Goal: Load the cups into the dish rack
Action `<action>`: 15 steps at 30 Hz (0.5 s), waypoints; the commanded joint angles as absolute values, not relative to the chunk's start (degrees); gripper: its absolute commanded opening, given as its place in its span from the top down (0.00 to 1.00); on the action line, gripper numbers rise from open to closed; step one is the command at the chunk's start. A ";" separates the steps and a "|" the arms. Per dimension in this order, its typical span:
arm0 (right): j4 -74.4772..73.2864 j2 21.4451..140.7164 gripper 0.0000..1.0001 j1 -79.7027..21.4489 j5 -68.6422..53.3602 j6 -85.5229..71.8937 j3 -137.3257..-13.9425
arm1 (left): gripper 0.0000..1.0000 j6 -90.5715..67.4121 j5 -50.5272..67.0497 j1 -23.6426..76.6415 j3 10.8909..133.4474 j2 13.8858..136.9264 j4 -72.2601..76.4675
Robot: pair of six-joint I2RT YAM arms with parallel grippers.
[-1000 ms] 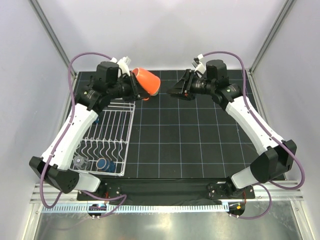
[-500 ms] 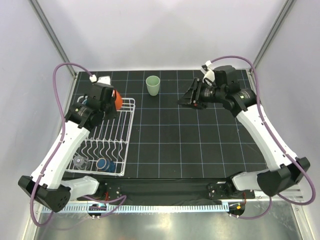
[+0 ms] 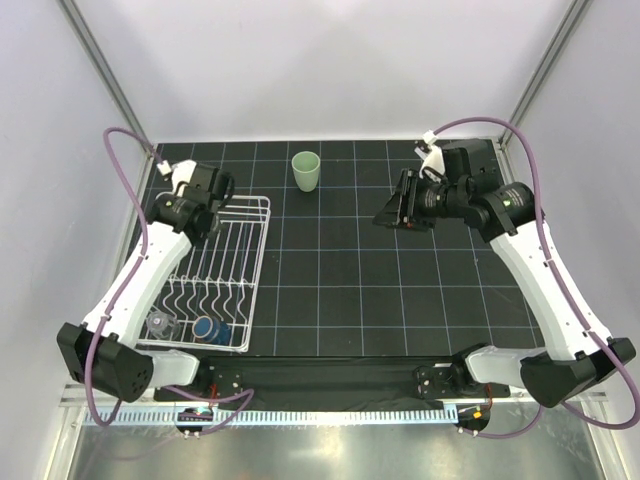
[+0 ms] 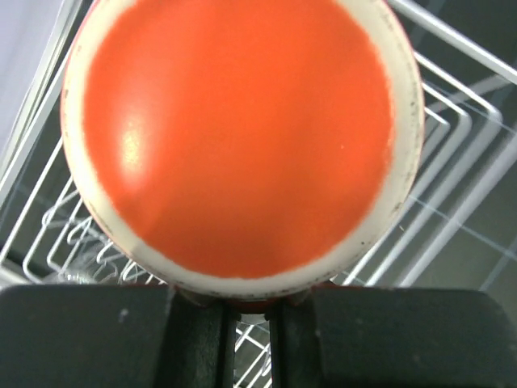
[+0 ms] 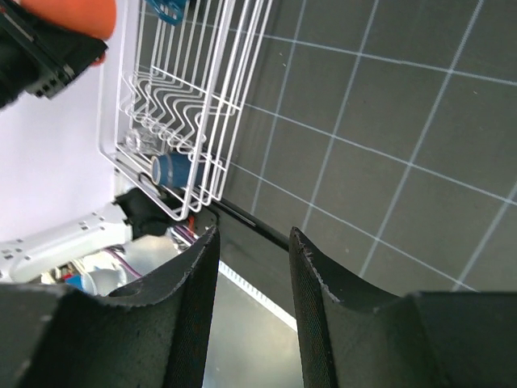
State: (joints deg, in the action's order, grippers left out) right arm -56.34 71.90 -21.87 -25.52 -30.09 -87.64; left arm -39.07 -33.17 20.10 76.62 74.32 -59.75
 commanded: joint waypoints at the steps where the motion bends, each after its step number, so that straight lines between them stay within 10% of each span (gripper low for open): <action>1: -60.55 69.96 0.58 -21.36 -24.08 -25.67 -90.79 | 1.00 -47.54 -38.05 16.18 75.85 75.05 -61.43; 15: -65.56 72.42 0.58 -20.83 -24.08 -19.43 -95.09 | 1.00 -72.94 -42.72 14.41 74.62 82.17 -70.48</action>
